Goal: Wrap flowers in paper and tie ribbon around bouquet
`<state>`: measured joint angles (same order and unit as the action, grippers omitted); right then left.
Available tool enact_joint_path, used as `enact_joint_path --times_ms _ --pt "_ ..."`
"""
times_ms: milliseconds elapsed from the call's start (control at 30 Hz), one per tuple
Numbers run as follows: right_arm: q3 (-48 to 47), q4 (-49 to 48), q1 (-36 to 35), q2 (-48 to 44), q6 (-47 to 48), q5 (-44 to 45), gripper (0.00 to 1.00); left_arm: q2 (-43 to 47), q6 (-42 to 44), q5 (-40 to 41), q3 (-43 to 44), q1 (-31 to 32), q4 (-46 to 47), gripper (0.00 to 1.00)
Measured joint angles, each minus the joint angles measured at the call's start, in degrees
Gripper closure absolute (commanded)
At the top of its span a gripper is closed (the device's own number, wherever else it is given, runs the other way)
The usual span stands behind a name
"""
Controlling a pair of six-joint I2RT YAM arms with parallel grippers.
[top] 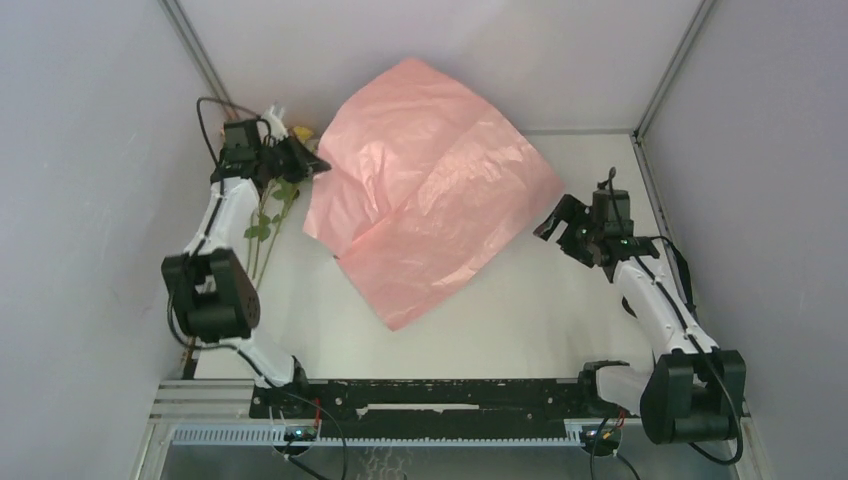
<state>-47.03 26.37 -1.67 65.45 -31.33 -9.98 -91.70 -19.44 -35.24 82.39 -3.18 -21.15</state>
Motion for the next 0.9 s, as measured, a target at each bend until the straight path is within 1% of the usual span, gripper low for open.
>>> enact_joint_path --times_ms 67,133,200,300,367,467,567,700,800,900 --pt "0.0 0.4 -1.5 1.5 0.7 0.2 0.04 -6.4 -3.1 -1.6 -0.1 -4.5 0.5 1.00" --pt "-0.1 0.5 -2.9 4.1 1.1 0.0 0.05 -12.8 -3.0 -1.0 -0.1 -7.3 -1.1 1.00" --pt "-0.1 0.5 -3.8 6.9 1.3 -0.1 0.06 -16.9 -0.9 0.5 -0.1 -8.0 -4.4 1.00" --pt "-0.1 1.3 -4.5 8.6 1.4 0.7 0.06 -18.3 5.0 2.5 0.1 -6.8 -9.9 1.00" --pt "-0.1 1.5 -5.0 8.2 1.5 2.1 0.07 -18.3 10.7 5.2 1.5 -4.9 -13.4 1.00" --pt "-0.7 2.5 -5.9 7.4 1.8 4.7 0.07 -18.3 20.6 10.6 4.1 -0.4 -16.7 1.00" --pt "-1.1 4.0 -6.9 5.8 2.0 7.1 0.07 -18.4 31.3 16.9 5.0 6.6 -17.9 1.00" --pt "-1.2 5.5 -8.8 4.0 2.1 9.8 0.07 -20.7 42.9 24.7 5.9 15.7 -18.2 1.00" --pt "-1.2 7.0 -10.2 3.6 2.1 11.3 0.07 -23.7 50.4 28.0 8.0 19.0 -18.9 1.00" --pt "-1.2 8.6 -11.3 3.5 2.1 12.5 0.08 -25.0 58.2 29.7 8.6 19.1 -20.4 1.00"
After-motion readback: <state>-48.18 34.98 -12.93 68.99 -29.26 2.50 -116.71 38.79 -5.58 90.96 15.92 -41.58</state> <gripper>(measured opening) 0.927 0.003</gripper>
